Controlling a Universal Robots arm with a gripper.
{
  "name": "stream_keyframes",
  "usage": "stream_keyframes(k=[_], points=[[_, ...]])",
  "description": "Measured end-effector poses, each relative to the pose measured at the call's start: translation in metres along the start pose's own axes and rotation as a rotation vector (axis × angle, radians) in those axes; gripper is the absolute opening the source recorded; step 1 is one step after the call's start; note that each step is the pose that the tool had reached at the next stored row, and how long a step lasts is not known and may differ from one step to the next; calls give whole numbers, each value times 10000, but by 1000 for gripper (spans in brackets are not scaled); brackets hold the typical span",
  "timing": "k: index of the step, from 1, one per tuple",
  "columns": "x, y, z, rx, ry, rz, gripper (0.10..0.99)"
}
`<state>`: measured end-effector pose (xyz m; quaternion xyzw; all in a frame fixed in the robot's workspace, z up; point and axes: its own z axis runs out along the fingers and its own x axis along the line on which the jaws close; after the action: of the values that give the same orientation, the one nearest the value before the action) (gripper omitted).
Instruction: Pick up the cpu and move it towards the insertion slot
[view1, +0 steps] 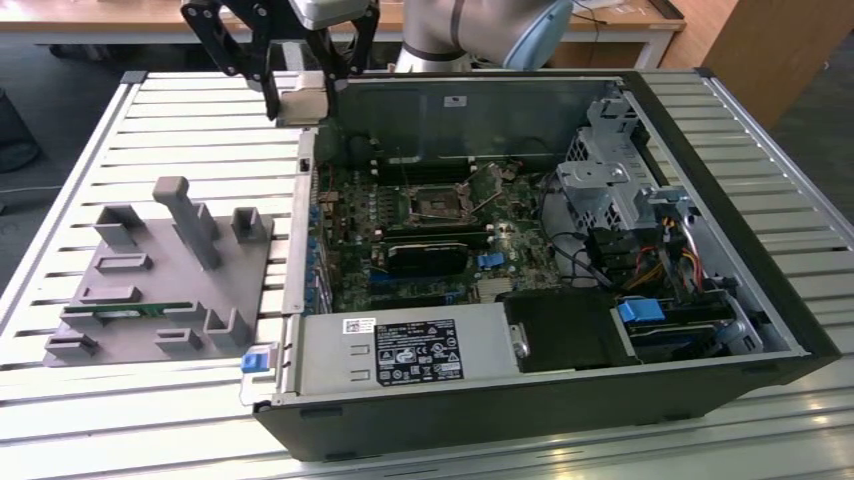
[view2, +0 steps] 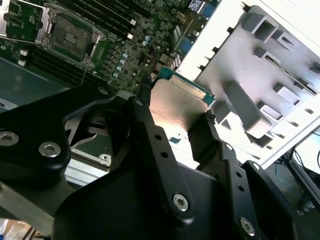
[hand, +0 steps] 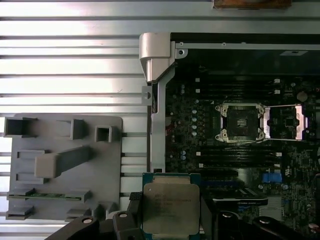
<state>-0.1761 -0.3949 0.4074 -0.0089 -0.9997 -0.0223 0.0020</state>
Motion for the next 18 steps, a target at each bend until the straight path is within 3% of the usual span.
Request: stream_keyframes(k=[9, 18], points=[[-107, 19, 2, 0, 0, -1, 545], [-225, 149, 13, -1, 0, -13, 545]])
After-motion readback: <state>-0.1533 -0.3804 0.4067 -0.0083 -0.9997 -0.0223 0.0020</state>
